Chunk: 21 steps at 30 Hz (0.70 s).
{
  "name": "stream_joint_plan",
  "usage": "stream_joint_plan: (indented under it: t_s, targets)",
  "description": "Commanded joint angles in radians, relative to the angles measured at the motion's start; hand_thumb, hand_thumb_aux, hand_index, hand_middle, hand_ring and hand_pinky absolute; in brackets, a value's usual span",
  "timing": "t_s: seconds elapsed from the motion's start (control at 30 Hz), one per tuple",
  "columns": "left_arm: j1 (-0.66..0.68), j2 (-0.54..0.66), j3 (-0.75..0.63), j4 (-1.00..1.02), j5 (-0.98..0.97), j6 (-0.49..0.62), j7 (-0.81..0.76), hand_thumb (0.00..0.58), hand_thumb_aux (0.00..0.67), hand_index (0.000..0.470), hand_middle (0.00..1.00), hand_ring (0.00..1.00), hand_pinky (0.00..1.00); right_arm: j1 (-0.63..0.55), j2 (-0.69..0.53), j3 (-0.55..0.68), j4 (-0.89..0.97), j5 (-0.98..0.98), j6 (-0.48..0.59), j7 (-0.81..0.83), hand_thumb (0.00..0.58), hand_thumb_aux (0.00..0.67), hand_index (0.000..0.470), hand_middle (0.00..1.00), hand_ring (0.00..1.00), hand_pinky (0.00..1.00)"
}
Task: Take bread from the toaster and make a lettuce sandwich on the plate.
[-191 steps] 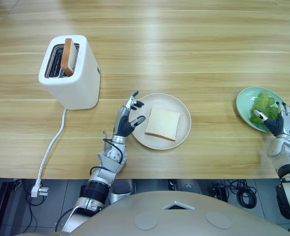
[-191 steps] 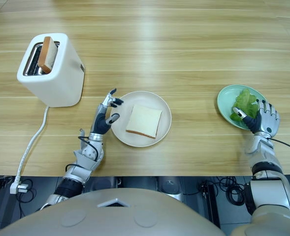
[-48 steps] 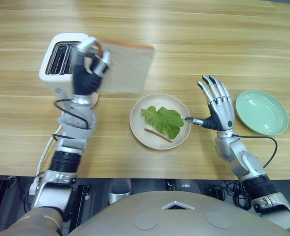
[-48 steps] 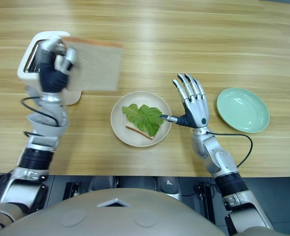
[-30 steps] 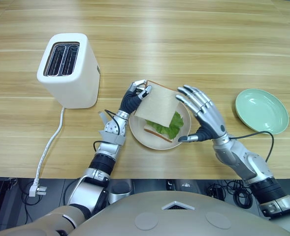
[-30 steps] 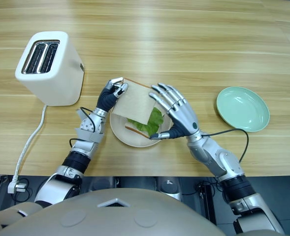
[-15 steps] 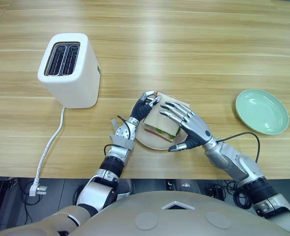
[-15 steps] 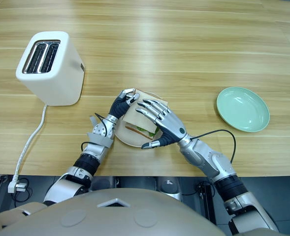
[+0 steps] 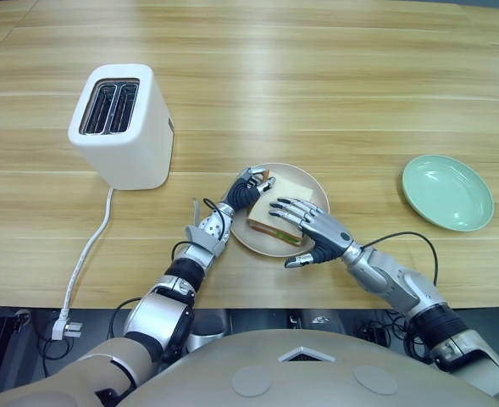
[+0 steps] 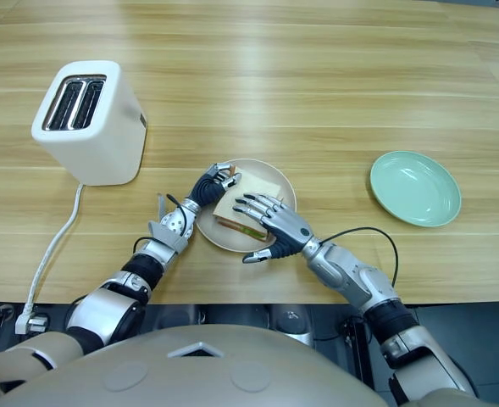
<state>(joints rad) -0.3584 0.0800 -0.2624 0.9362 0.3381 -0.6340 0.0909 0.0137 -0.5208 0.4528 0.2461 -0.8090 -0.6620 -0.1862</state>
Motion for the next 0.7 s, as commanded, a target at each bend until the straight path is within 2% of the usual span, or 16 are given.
stream_joint_plan:
  t_s: [0.03,0.23,0.53,0.6,0.67,0.7]
  targets:
    - [-0.016,0.056,-0.030,-0.041,0.116,0.023,0.123,0.000,0.000,0.000,0.00,0.00,0.00,0.028,-0.016,0.069,0.110,-0.022,0.053,0.129,0.000,0.000,0.000,0.00,0.00,0.00]
    - [-0.035,0.153,-0.016,-0.191,0.252,0.090,0.327,0.000,0.000,0.000,0.00,0.00,0.00,0.008,-0.027,0.066,0.123,-0.030,0.063,0.123,0.000,0.000,0.000,0.00,0.00,0.00]
    - [0.049,0.291,0.079,-0.526,0.342,0.188,0.485,0.000,0.000,0.000,0.00,0.00,0.00,-0.045,-0.012,0.041,0.077,-0.067,0.047,-0.019,0.000,0.000,0.000,0.00,0.00,0.00]
    - [0.094,0.303,0.083,-0.600,0.280,0.132,0.430,0.000,0.000,0.000,0.00,0.00,0.00,-0.040,-0.003,-0.010,0.003,-0.075,0.032,-0.139,0.000,0.000,0.000,0.00,0.00,0.00]
    - [0.162,0.303,0.037,-0.655,0.123,0.027,0.280,0.000,0.000,0.000,0.00,0.00,0.00,-0.013,0.019,-0.106,-0.113,-0.011,0.004,-0.239,0.000,0.000,0.000,0.00,0.00,0.00]
    - [0.203,0.307,-0.001,-0.683,0.031,-0.021,0.188,0.000,0.000,0.000,0.04,0.04,0.04,0.005,0.026,-0.149,-0.165,0.046,-0.014,-0.253,0.000,0.000,0.000,0.00,0.00,0.00]
